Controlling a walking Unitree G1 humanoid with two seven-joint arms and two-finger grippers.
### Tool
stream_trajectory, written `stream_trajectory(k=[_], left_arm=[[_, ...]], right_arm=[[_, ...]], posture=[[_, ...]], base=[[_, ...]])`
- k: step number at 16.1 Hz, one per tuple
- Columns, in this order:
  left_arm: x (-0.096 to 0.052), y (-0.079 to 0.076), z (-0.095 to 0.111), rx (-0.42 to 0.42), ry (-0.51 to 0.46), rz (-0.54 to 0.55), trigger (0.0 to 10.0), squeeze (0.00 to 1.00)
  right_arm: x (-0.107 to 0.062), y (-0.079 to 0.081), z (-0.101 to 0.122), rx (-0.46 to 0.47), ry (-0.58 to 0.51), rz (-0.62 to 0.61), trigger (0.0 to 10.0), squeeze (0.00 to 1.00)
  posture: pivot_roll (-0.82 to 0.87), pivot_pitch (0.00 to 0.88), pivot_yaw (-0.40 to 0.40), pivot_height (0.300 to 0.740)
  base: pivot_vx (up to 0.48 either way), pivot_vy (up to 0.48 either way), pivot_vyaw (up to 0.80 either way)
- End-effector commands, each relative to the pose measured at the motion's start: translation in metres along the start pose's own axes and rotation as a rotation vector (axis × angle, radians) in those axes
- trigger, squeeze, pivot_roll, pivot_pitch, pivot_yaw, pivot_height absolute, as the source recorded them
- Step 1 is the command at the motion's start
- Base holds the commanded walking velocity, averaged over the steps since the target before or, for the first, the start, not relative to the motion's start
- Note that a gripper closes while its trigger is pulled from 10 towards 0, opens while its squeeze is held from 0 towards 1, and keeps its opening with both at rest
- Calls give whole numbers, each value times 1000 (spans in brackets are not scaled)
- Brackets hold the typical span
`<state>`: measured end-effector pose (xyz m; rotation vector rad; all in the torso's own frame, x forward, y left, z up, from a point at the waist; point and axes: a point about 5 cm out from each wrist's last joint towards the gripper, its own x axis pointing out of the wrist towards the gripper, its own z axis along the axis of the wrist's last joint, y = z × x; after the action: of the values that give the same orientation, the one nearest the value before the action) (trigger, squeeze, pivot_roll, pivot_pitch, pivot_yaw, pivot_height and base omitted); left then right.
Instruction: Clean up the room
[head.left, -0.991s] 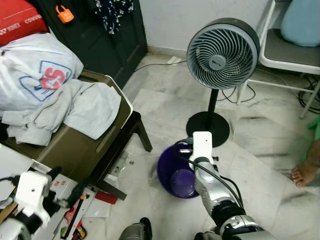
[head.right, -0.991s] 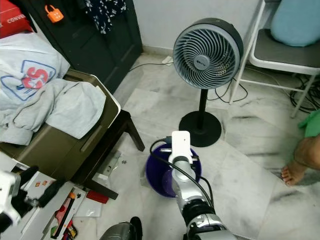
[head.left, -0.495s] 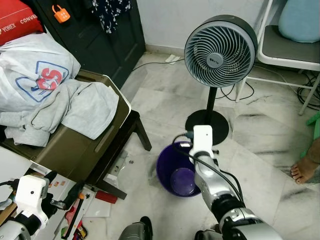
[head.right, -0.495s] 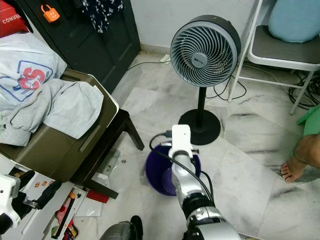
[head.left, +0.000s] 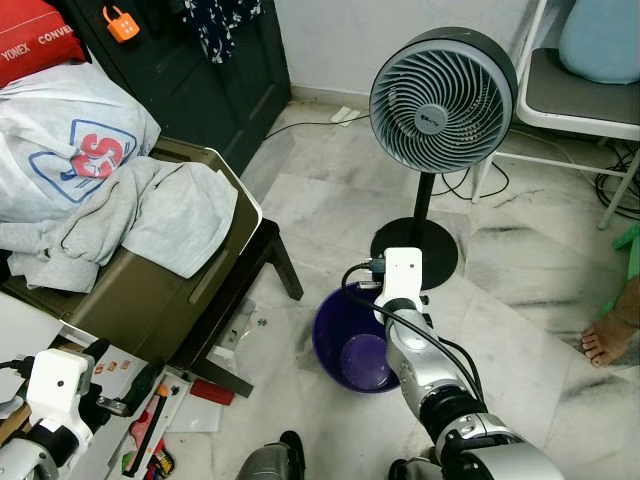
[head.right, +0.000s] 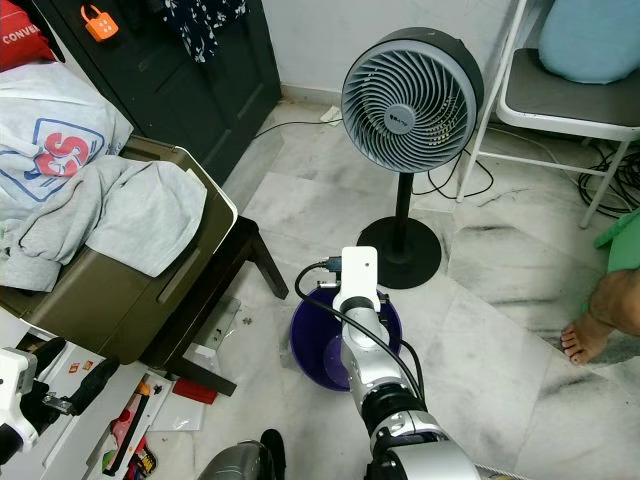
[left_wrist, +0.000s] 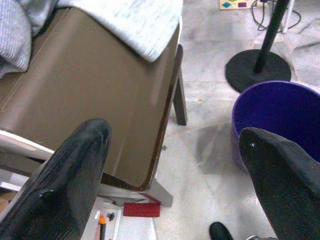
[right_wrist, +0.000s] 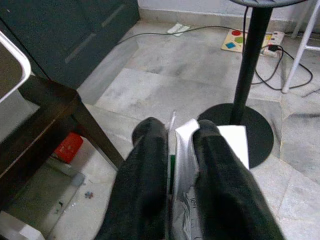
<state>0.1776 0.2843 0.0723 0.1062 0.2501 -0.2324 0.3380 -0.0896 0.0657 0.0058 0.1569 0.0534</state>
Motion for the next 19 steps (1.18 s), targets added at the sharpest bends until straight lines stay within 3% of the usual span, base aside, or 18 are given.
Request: stream_trajectory(k=[1, 4, 10, 13, 16, 17, 19], left_arm=[[-9, 17, -6, 11, 32, 44, 10000, 0], [-6, 32, -13, 8, 48, 66, 10000, 0], [-1, 15, -13, 19, 11, 45, 10000, 0], [9, 3, -6, 6, -35, 36, 10000, 0], [40, -23, 20, -22, -138, 23, 10000, 0], [43, -25, 24, -24, -148, 26, 10000, 0], [66, -43, 49, -43, -237, 37, 10000, 0]], right_arm=[[0, 11, 0, 23, 2, 31, 10000, 1000], [0, 12, 2, 30, -8, 36, 10000, 1000], [2, 10, 5, 28, -27, 49, 10000, 1000], [1, 5, 7, 22, -44, 65, 10000, 1000], [-10, -5, 5, 12, -73, 115, 10000, 1000], [-11, -6, 6, 9, -76, 116, 10000, 1000], [-18, -23, 13, -33, -100, 85, 10000, 1000]], posture=[[148, 254, 147, 740], [149, 250, 148, 740], [139, 234, 144, 740], [104, 202, 122, 740], [30, 152, 94, 740], [30, 152, 94, 740], [-32, 103, 71, 740]], base=[[0, 0, 0], [0, 0, 0], [0, 0, 0], [0, 0, 0], [0, 0, 0], [0, 0, 0], [0, 0, 0]])
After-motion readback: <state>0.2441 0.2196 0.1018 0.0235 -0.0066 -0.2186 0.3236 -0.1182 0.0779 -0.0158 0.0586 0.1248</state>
